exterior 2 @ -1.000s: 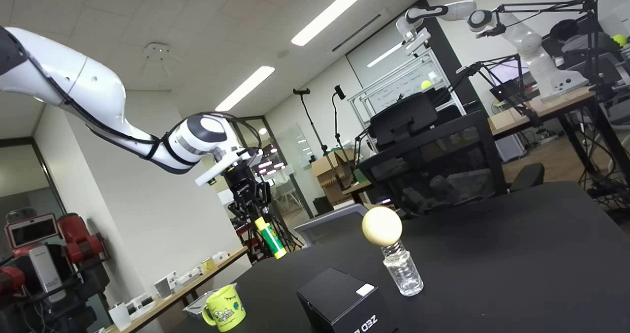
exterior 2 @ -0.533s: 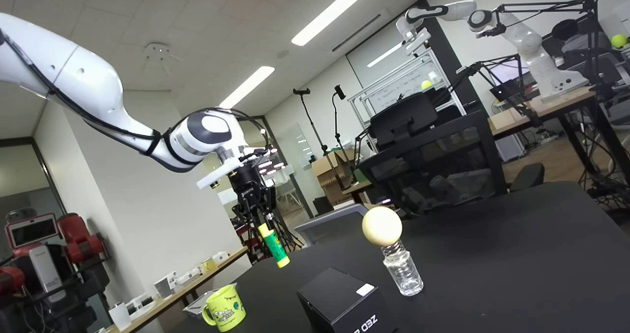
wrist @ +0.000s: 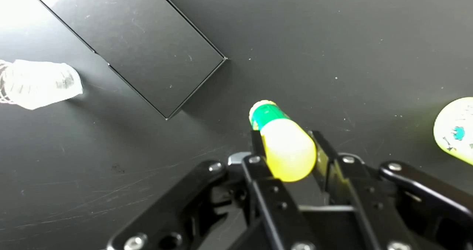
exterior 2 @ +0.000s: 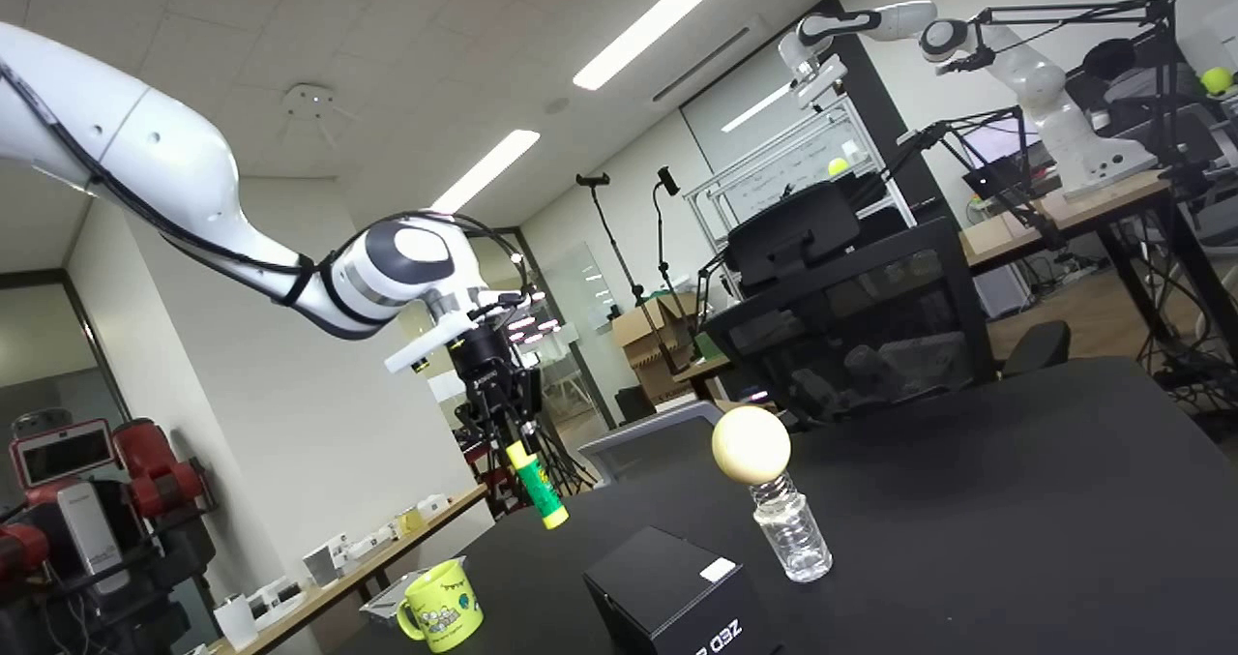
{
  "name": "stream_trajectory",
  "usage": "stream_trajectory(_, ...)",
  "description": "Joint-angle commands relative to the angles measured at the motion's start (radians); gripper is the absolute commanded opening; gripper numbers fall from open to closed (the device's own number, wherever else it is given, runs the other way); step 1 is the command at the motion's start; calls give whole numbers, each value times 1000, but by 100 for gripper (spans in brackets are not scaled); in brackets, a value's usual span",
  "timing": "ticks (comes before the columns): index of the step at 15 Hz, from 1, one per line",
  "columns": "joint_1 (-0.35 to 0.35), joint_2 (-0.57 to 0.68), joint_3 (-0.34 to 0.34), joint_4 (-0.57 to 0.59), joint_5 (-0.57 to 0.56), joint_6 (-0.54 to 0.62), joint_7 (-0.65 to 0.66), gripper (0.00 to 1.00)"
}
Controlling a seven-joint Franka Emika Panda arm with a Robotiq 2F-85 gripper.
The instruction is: Remove the glue stick from the yellow cup and put it on the black box
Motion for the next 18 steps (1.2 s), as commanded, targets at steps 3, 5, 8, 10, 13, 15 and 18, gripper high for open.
stream_trajectory(3,-23,-14,-22,-16,36,16,6,9)
stream_trajectory(5,-35,-27,-38,-30,38,20,17,9)
stream_trajectory(8,-57,-34,-57,-47,46,35,21,9)
stream_trajectory(10,-67,-33,-69,-65,45,56,31,9)
stream_trajectory(13,-72,-38,-87,-111,30,121,53,9)
stream_trajectory(15,-75,-38,-94,-135,32,157,59,9)
stream_trajectory(18,-74,-35,-99,-163,33,199,66,9)
